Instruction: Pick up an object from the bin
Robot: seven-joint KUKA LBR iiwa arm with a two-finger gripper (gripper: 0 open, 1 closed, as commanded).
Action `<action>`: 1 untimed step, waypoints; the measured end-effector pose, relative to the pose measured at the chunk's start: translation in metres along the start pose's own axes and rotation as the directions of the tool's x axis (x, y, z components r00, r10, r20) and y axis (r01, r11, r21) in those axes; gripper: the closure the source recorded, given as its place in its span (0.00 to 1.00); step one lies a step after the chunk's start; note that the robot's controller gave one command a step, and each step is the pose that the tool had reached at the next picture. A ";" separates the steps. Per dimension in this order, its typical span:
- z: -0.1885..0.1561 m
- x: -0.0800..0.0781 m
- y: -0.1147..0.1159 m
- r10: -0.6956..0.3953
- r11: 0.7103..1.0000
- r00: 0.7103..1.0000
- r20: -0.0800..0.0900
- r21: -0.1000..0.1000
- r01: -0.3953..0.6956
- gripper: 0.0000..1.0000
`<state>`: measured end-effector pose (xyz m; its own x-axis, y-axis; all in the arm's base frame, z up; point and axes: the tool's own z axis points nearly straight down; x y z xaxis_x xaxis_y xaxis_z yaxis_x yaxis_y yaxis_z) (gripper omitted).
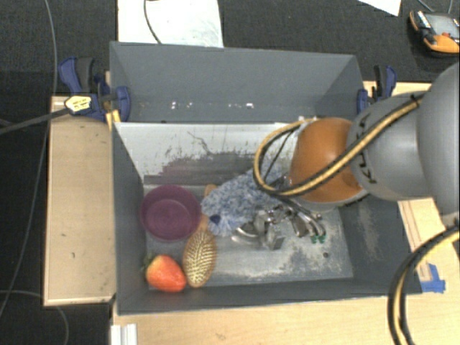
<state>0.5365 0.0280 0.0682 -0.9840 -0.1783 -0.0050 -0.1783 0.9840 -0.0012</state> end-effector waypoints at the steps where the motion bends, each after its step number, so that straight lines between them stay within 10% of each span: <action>1: 0.000 0.000 0.000 -0.001 1.000 1.000 0.000 0.000 0.001 1.00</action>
Offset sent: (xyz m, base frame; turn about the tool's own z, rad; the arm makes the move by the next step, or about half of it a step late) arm 0.0001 0.0001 0.0361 -0.0006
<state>0.5365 0.0281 0.0684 -0.9838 -0.1793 -0.0051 -0.1793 0.9838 -0.0012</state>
